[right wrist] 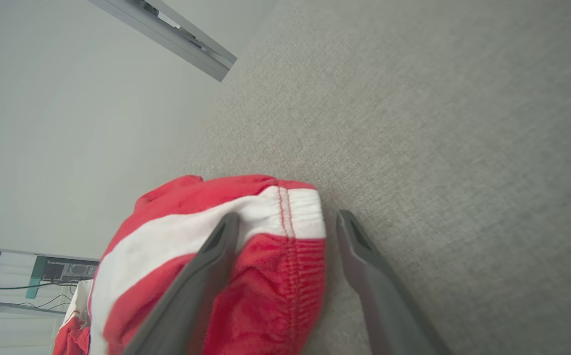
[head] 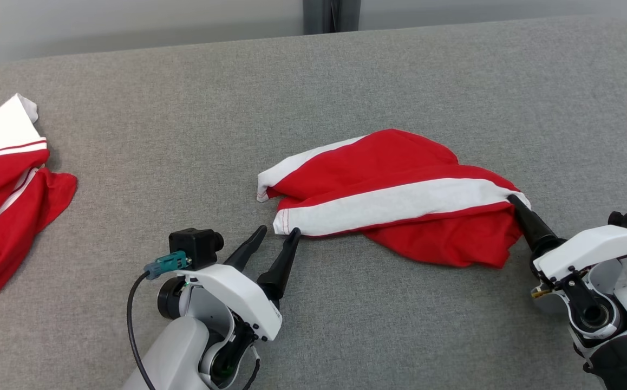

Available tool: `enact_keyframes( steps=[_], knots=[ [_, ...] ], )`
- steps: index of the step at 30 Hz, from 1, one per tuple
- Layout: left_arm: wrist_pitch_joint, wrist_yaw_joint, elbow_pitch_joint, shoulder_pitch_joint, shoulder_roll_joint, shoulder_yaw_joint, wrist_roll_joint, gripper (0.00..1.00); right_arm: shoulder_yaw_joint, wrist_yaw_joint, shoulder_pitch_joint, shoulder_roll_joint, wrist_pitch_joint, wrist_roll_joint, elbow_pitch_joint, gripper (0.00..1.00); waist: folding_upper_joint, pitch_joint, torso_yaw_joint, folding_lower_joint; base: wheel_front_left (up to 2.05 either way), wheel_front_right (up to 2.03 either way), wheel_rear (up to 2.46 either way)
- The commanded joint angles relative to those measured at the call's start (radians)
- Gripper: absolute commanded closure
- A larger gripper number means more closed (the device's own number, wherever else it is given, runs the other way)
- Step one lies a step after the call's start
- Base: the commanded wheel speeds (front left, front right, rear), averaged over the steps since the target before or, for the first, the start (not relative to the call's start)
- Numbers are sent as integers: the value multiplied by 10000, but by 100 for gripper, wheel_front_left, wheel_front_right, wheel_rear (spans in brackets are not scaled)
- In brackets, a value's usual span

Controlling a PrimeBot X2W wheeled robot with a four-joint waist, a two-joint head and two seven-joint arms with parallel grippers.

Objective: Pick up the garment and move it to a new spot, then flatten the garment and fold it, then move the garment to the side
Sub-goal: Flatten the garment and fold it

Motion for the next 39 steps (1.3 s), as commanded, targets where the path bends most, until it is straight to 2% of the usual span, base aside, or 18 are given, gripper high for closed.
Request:
enact_keyframes(
  steps=[1,14,15,16,17,18,19,22,33,39],
  knots=[
    [37,-1,19,-241,45,14,-95,0,94,5,-110,-62,94,69,28,0,0,19,-25,0,0,0,0],
    [564,48,457,-683,31,-330,-590,0,737,5,-643,-266,769,706,164,0,0,170,-122,0,0,0,0],
    [503,38,446,-674,32,-355,-606,16,762,6,-648,-279,740,729,137,0,0,164,-120,0,0,0,0],
    [452,30,443,-669,33,-368,-619,40,787,6,-644,-301,679,750,116,0,0,153,-119,0,0,0,0],
    [424,25,456,-669,32,-389,-636,58,835,5,-632,-333,616,738,102,13,0,137,-116,0,0,0,0],
    [372,16,461,-672,30,-409,-646,96,888,6,-617,-359,551,717,86,44,0,120,-115,0,0,0,0],
    [339,12,469,-669,28,-430,-658,100,945,6,-595,-383,468,693,62,58,0,100,-113,0,0,0,0],
    [348,-3,500,-645,31,-520,-685,100,1045,6,-550,-477,200,650,35,98,0,38,-112,0,0,0,0],
    [39,-48,440,-476,126,-590,-684,100,1552,6,-430,-844,-815,338,-127,100,0,-387,-150,0,0,0,0],
    [-378,-28,-63,-456,348,-528,-481,100,2097,5,-525,-1264,-1702,-363,-560,100,0,-950,-117,0,0,0,0]
  ],
)
